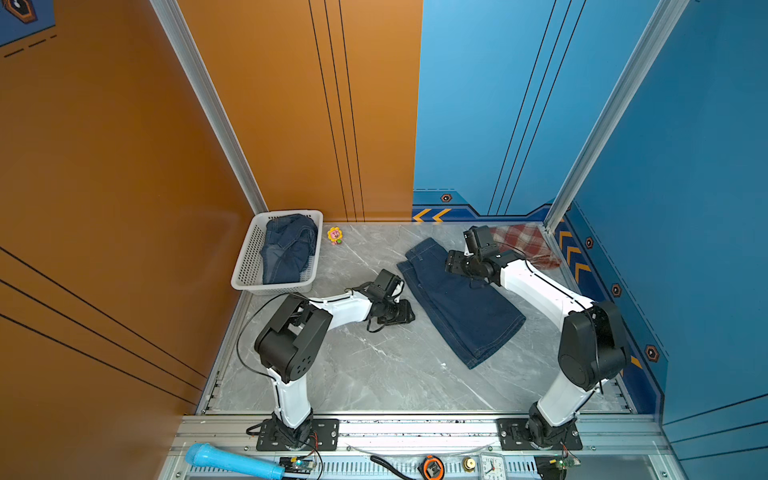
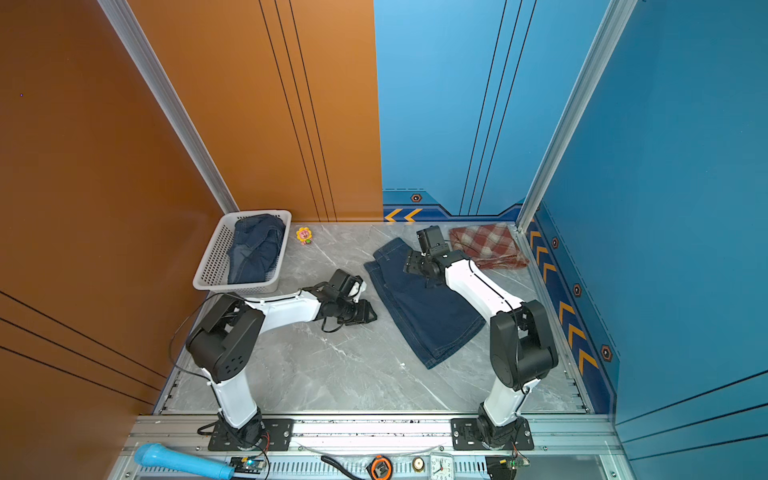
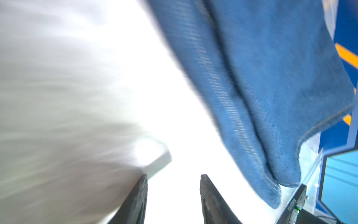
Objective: Fold and stack the skirts
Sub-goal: 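Grasp the folded skirt's waistband with the right gripper and drag it toward the plaid skirt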
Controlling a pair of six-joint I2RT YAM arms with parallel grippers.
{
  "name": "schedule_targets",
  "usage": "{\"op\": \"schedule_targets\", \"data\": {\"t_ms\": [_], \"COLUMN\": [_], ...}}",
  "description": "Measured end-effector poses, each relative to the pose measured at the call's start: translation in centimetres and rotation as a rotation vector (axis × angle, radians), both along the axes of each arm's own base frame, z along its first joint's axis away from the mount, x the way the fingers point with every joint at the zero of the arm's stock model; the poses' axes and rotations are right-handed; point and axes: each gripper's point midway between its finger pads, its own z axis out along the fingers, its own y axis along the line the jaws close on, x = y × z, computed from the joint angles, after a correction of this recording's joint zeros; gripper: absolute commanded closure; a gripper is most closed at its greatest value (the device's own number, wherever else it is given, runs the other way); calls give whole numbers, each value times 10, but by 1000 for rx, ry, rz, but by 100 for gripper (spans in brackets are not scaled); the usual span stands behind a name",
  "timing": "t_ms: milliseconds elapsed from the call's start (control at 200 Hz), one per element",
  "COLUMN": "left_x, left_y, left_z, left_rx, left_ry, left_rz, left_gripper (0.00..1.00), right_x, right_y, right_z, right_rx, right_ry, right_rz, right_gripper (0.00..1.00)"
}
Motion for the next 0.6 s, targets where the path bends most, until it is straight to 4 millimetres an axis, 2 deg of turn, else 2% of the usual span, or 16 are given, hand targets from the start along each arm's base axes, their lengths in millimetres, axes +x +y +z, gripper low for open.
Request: {"op": "schedule_targets", "data": {"t_ms": [145,220,426,526,601], "left_x": [20,25,31,30,29], "left_y": [64,81,84,85,86], "left_z": [3,11,47,50,49], "left_rx": [14,9,-37,-35,-28], "left_ry": [20,10,-65,-65,-59], "left_rz": [200,274,323,331,336], "left_gripper": [51,50,48,48,48], "right_x": [13,26,52,59,63], "right_y": [33,50,81,86,87], "right_z": [-25,-36,-76,-93,-102], "right_rx": [-76,-115,-240,-305,-352], "right_ry": [35,29,19,20,15], "right_rz": [96,142,227,242,246], "right_gripper": [22,22,25,35,48]}}
